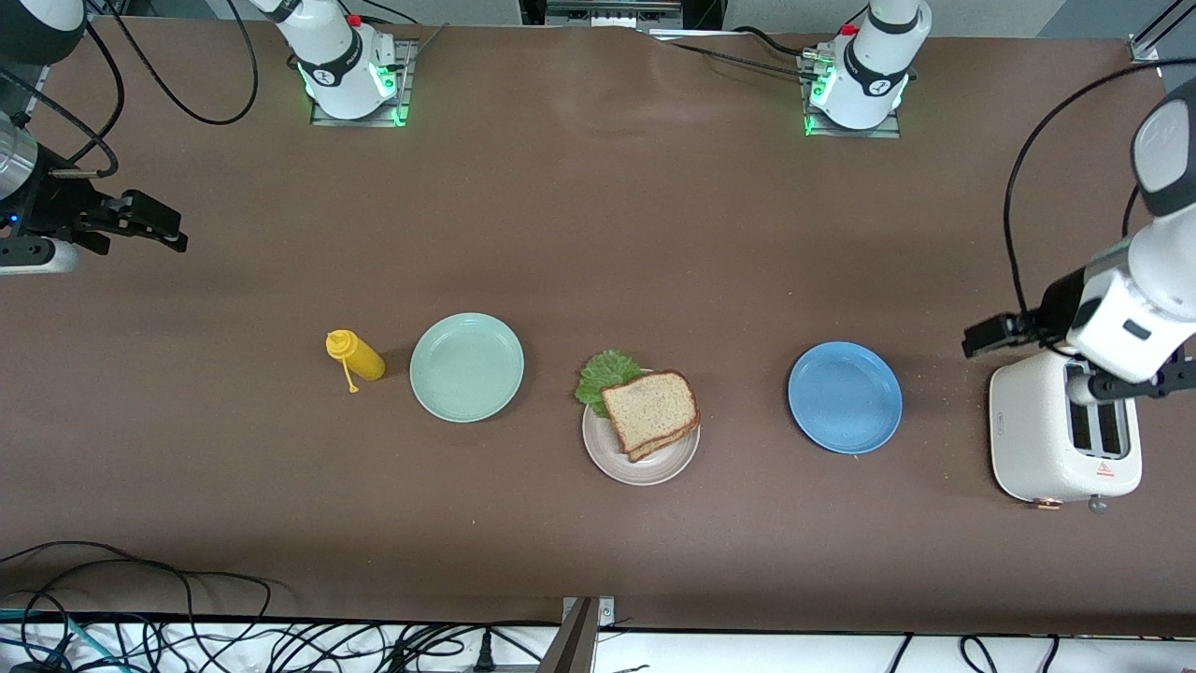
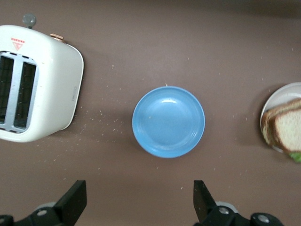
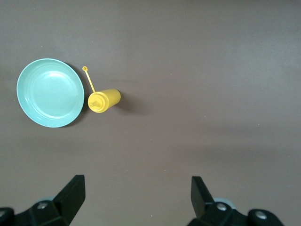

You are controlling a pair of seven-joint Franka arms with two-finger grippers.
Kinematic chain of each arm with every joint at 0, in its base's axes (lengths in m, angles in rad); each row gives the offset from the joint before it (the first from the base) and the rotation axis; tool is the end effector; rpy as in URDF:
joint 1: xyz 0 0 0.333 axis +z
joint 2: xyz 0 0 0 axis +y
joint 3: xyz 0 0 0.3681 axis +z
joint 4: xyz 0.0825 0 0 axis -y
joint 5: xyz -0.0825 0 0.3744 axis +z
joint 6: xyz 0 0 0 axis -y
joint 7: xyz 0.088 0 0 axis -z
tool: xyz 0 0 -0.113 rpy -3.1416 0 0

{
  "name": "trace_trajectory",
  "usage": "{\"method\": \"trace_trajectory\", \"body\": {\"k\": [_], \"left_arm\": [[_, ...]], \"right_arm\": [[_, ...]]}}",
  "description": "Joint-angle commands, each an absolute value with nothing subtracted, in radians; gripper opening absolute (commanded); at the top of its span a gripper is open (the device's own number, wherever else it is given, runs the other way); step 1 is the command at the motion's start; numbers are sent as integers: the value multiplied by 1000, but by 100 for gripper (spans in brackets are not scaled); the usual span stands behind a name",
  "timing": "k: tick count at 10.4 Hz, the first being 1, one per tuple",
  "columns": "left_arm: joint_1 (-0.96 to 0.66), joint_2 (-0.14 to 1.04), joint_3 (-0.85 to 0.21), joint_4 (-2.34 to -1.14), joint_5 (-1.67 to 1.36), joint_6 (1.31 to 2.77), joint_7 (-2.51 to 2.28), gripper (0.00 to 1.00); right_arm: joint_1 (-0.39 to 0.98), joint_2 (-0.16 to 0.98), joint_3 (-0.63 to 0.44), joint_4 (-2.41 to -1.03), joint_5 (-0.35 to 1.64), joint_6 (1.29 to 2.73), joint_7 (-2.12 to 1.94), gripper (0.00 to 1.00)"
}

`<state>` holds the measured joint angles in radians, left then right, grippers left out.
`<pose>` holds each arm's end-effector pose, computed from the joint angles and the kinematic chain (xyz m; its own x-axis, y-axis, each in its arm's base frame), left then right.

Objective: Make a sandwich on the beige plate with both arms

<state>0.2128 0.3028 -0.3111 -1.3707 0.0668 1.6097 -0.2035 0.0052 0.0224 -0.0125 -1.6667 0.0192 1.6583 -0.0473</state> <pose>0.6468 -0.0239 0.5924 0.9923 0.1112 -0.0537 0.1121 -0.9936 0.0143 0.5567 -0.0020 0.6213 0.9988 0.0383 -0.0299 0.0377 -0.9991 -0.0202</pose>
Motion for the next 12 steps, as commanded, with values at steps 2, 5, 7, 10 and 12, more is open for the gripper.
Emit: {"method": "trace_trajectory", "body": {"k": [2,5,7,10,12], "left_arm": [[256,215,-313,-1457,147,1600,-91,100],[261,199,-318,-1496,189,1606,-86,100],[262,187,-318,-1520,189,1618,-84,100],[265,178,-318,-1539,184,1632,-84,100],[265,178,-318,-1539,183,1632,-84,100]], "right_arm": [[5,12,-6,-1660,0,1640,-41,100],[5,12,-8,-1660,0,1638,-43,100],[5,11,-6,-1660,0,1626,-43,100],[5,11,-8,-1660,0,1625,-43,100],[5,11,-6,-1660,0,1624,-41,100]]}}
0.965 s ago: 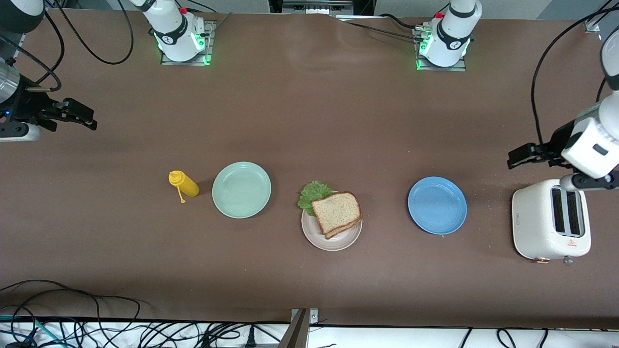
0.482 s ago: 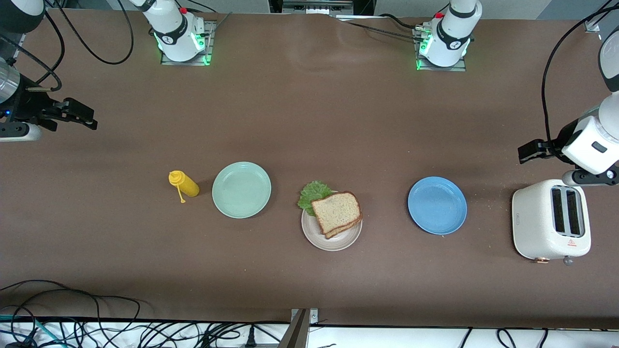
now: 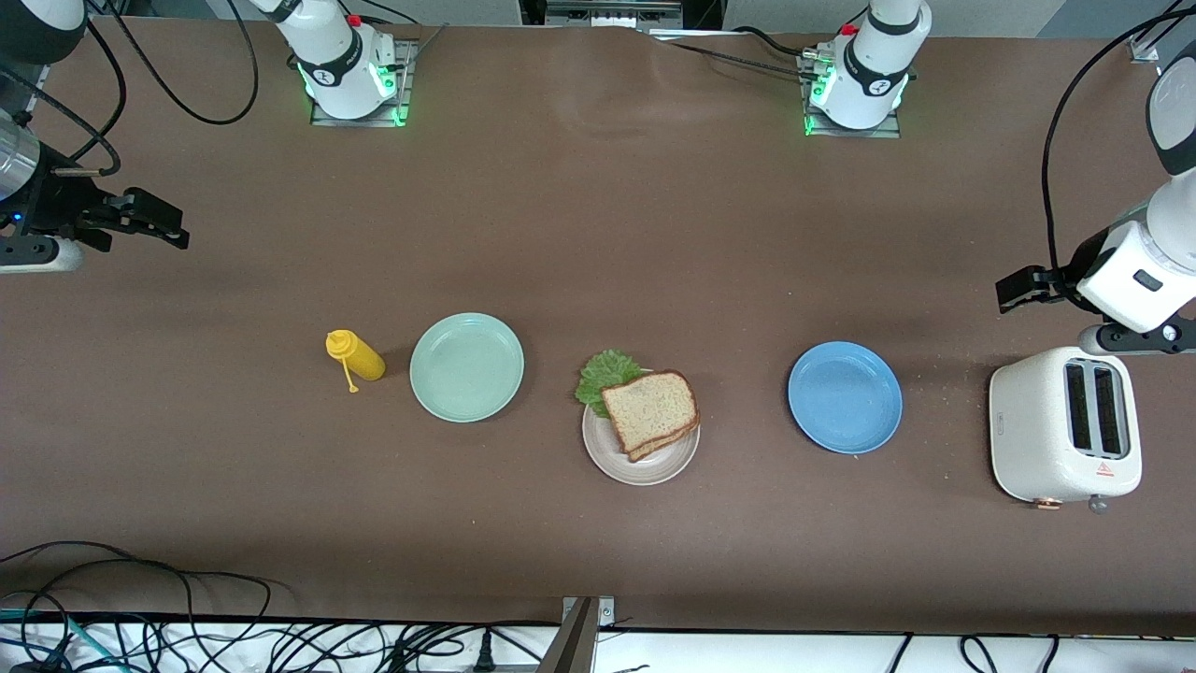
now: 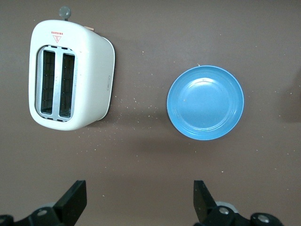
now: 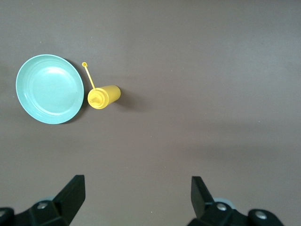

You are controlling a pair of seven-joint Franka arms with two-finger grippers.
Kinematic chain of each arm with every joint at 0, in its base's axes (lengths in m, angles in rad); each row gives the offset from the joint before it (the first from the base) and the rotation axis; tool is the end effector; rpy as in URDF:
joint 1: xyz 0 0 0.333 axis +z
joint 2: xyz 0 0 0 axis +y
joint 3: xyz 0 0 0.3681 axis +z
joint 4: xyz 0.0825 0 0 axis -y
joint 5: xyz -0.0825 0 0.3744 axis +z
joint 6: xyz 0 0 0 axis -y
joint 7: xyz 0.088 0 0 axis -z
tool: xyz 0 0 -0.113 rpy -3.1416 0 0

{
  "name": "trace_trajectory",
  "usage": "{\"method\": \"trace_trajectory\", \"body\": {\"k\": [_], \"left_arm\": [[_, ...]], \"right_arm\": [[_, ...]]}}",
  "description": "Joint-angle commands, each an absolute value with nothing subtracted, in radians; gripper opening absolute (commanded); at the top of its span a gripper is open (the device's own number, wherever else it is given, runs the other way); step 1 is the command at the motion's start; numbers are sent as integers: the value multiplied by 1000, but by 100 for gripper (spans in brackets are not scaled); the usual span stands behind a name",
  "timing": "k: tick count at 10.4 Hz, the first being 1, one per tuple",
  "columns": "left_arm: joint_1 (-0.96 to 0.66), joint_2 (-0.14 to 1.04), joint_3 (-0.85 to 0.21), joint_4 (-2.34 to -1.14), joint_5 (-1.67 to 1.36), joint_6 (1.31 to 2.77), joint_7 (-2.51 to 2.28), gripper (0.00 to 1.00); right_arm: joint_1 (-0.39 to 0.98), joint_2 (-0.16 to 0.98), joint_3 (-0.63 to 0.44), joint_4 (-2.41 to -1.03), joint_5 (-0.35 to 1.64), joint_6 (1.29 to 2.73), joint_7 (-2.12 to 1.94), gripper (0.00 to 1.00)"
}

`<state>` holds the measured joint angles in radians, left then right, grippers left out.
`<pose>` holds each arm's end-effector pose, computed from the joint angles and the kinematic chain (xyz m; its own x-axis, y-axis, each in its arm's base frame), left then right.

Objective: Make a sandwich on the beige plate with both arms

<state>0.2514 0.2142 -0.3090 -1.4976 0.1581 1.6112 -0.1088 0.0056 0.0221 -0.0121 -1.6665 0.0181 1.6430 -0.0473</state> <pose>0.6160 0.0024 0.5887 0.9958 0.0453 -0.0800 0.0371 -0.9942 -0.1012 0.5549 -0.0016 0.6202 0.9982 0.0395 -0.0447 0.0386 -0.9991 -0.0198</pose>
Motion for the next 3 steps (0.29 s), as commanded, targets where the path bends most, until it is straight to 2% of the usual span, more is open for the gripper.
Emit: {"method": "trace_trajectory", "body": {"k": [1,3], "left_arm": [[265,178,-318,-1539,183,1632,-84,100],[265,178,-318,-1539,183,1632,-84,100]], "right_arm": [[5,11,-6,-1660,0,1624,-43,100],[5,11,-6,-1660,0,1624,-43,100]]}}
